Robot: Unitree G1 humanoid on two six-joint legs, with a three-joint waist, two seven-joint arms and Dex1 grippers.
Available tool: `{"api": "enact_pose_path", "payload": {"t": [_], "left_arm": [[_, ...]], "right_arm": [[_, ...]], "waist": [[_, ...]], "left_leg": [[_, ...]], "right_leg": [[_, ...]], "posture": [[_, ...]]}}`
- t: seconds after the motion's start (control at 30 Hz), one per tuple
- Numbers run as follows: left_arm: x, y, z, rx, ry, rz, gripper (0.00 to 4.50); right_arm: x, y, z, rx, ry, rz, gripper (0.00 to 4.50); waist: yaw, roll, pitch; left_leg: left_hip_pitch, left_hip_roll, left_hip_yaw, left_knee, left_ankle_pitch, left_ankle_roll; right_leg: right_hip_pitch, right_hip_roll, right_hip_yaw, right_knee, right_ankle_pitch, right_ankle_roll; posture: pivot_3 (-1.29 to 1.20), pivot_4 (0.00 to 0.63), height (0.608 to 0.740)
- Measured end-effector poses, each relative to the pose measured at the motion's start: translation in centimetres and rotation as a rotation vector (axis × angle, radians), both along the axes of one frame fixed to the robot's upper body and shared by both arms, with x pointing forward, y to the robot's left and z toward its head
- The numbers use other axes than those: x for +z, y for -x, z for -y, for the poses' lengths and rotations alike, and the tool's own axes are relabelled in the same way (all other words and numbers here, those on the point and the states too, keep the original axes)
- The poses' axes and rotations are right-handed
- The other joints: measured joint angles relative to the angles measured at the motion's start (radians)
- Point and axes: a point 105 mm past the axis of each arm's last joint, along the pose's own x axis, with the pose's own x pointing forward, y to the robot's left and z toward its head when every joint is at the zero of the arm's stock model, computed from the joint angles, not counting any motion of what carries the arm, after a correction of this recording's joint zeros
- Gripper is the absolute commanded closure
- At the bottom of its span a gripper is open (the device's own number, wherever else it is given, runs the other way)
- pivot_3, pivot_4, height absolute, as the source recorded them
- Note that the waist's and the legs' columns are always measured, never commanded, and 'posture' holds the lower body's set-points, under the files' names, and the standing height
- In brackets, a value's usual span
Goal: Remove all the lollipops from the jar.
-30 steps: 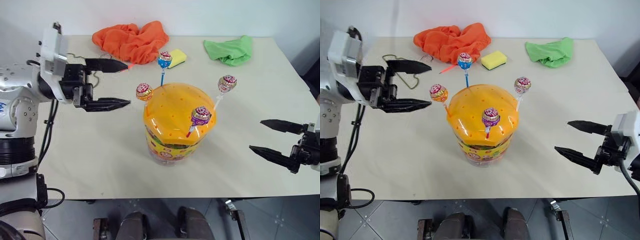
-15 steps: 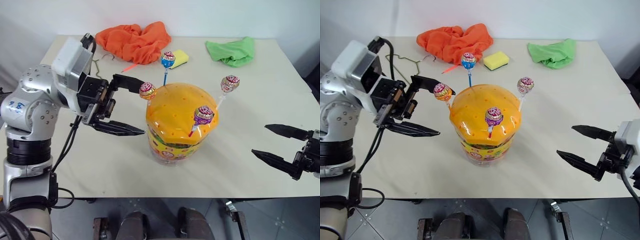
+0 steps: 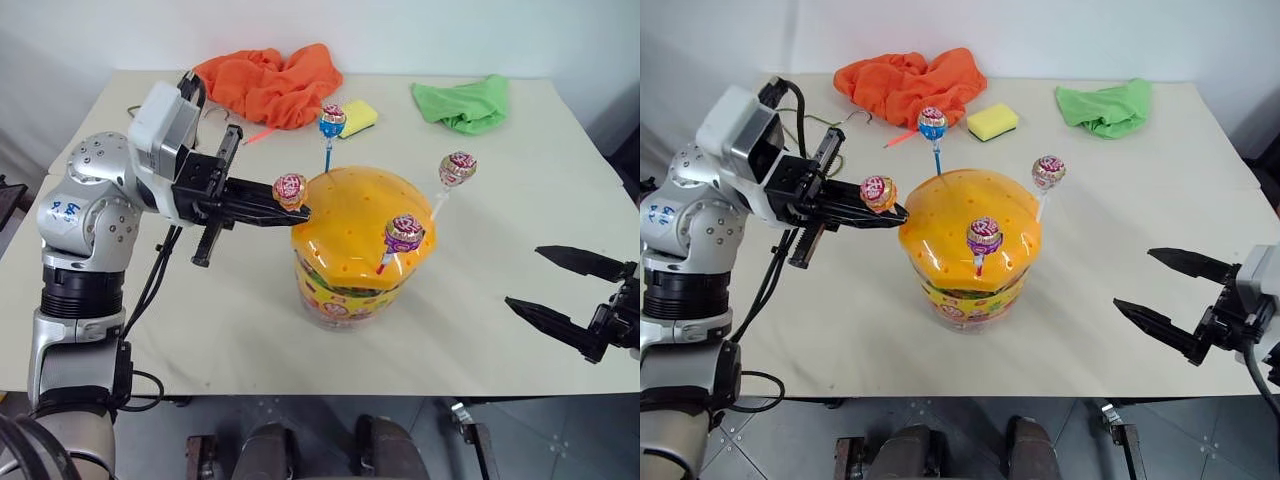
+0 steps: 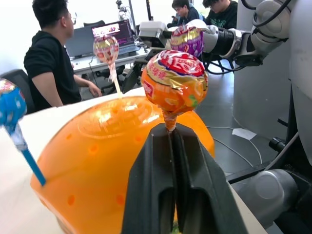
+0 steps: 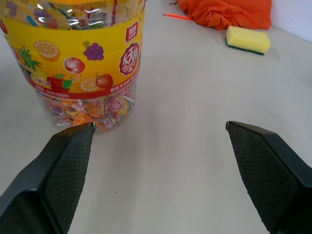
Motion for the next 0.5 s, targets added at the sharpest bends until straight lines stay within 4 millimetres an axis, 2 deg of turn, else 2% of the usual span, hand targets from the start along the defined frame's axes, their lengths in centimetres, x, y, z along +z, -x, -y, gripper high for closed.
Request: {"api": "enact_pose_path", "payload": {"t": [0.13,0.27,0.4,0.5], "left_arm": [[2.7,-0.2,0.2,0.063,0.076,0.065,4.49],[4.8,-0.9,-0.4,0.189,0.114,0.115,4.49],[5.4,-2.6,-2.1,0.419,0.08,0.128,4.49],[5.1,-4.7,-4.5,0.677,0.008,0.076,4.49]], "right_arm": [[0.1,-0.5,-0.4,0.023,-0.008,0.005,0.0],[0.4,-1.0,-0.2,0.03,-0.015,0.01,0.0],[0.4,-1.3,-0.4,0.055,-0.016,0.003,0.0],[0.5,-1.6,-0.3,0.055,-0.018,0.003,0.0]], "waist": [[0.0,0.0,0.0],[-0.001,0.0,0.0],[-0.001,0.0,0.0],[0.0,0.0,0.0]], "left_leg": [[0.0,0.0,-0.005,0.002,0.0,0.0],[0.0,0.0,-0.007,0.002,0.0,0.0],[0.0,-0.001,-0.008,0.002,0.0,0.0],[0.0,-0.001,-0.008,0.002,0.0,0.0]], "right_leg": [[0.005,0.0,-0.004,-0.002,0.0,0.0],[0.005,0.0,-0.005,-0.002,0.0,0.0],[0.006,0.0,-0.005,-0.002,0.0,0.0],[0.006,0.0,-0.006,-0.002,0.0,0.0]], "posture": [[0.0,0.15,0.74],[0.0,0.15,0.74],[0.0,0.15,0.74],[0.0,0.15,0.74]]}}
